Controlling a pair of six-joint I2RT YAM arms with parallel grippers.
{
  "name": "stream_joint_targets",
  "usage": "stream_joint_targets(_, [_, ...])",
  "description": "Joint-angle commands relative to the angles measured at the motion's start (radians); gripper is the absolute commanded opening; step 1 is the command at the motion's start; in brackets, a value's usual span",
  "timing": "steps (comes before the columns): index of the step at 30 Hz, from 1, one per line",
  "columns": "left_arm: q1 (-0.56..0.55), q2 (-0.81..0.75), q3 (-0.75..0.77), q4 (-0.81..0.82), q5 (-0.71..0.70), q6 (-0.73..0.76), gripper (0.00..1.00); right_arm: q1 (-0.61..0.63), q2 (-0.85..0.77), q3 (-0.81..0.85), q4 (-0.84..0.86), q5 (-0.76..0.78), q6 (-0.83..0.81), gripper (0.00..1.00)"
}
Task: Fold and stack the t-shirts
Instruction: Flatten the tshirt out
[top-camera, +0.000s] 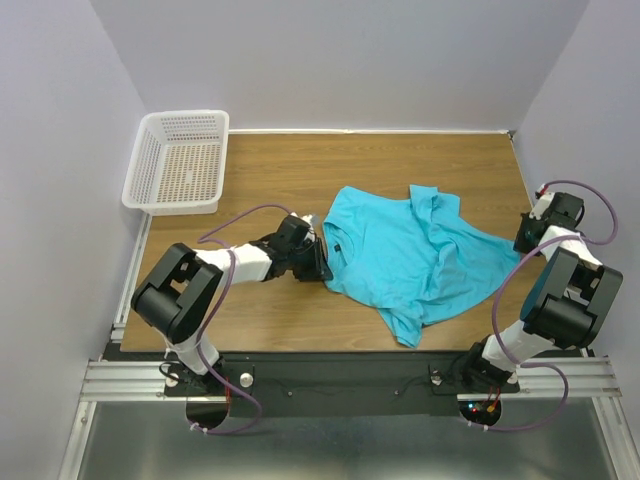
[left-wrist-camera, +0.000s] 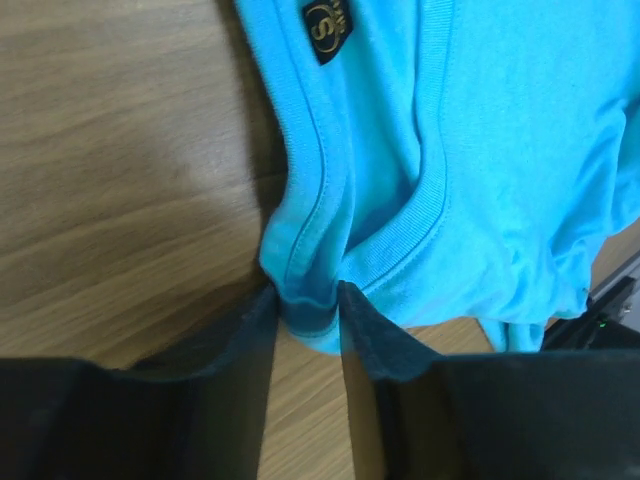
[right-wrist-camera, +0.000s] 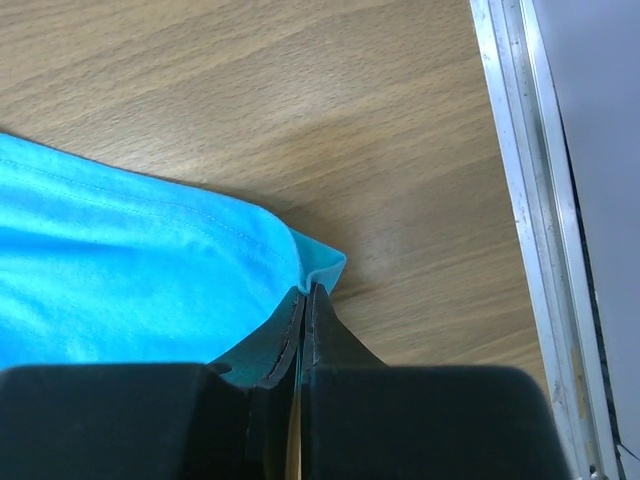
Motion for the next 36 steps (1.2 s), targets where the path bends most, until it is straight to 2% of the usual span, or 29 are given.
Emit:
stream_joint_targets(1, [-0.007,-0.003,-0.013,-0.059,-0.009,0.036,0.21,-0.003,-0.042,0.044,0.044,-0.024,0.022,0.01])
stream_joint_targets(3, [0.006,-0.035,-0.013,-0.082,-0.036,0.042,0.0,-0.003,-0.042,0.086,0.043,-0.043,0.029,0.0])
stream_joint_targets(5, [0.032,-0.07,-0.013,-0.107,-0.076,0.061,0.0,-0.003,-0.035,0.129,0.038,-0.056,0.031,0.01])
stream_joint_targets(10, [0.285,-0.263,-0.023,-0.2,-0.141,0.119,0.0,-0.005,-0.001,0.364,-0.012,-0.08,0.045,0.01])
stream_joint_targets(12, [0.395,-0.34,-0.02,-0.245,-0.153,0.159,0.0,-0.003,0.013,0.416,-0.032,-0.078,0.052,0.01])
stream_joint_targets(15, [0.485,-0.401,-0.029,-0.295,-0.132,0.202,0.0,-0.003,0.004,0.454,-0.048,-0.066,0.055,0.01])
stream_joint_targets(17, [0.503,-0.418,-0.048,-0.308,-0.109,0.208,0.0,-0.005,-0.017,0.431,-0.051,-0.052,0.052,0.0])
stream_joint_targets(21, [0.499,-0.473,-0.131,-0.3,-0.02,0.174,0.0,-0.019,-0.111,0.284,-0.051,-0.002,0.011,0.01])
stream_joint_targets(25, [0.494,-0.483,-0.16,-0.303,0.118,0.134,0.0,-0.031,-0.261,0.07,-0.095,0.002,-0.154,0.01])
stream_joint_targets(28, [0.49,-0.498,-0.164,-0.352,0.163,0.127,0.0,-0.031,-0.367,-0.033,-0.19,-0.023,-0.301,0.01])
stream_joint_targets(30, [0.488,-0.507,-0.171,-0.381,0.23,0.124,0.0,-0.031,-0.424,-0.075,-0.253,-0.009,-0.384,0.01])
stream_joint_targets(36, [0.47,-0.567,-0.204,-0.44,0.264,0.111,0.0,-0.031,-0.484,-0.163,-0.368,-0.017,-0.53,0.01])
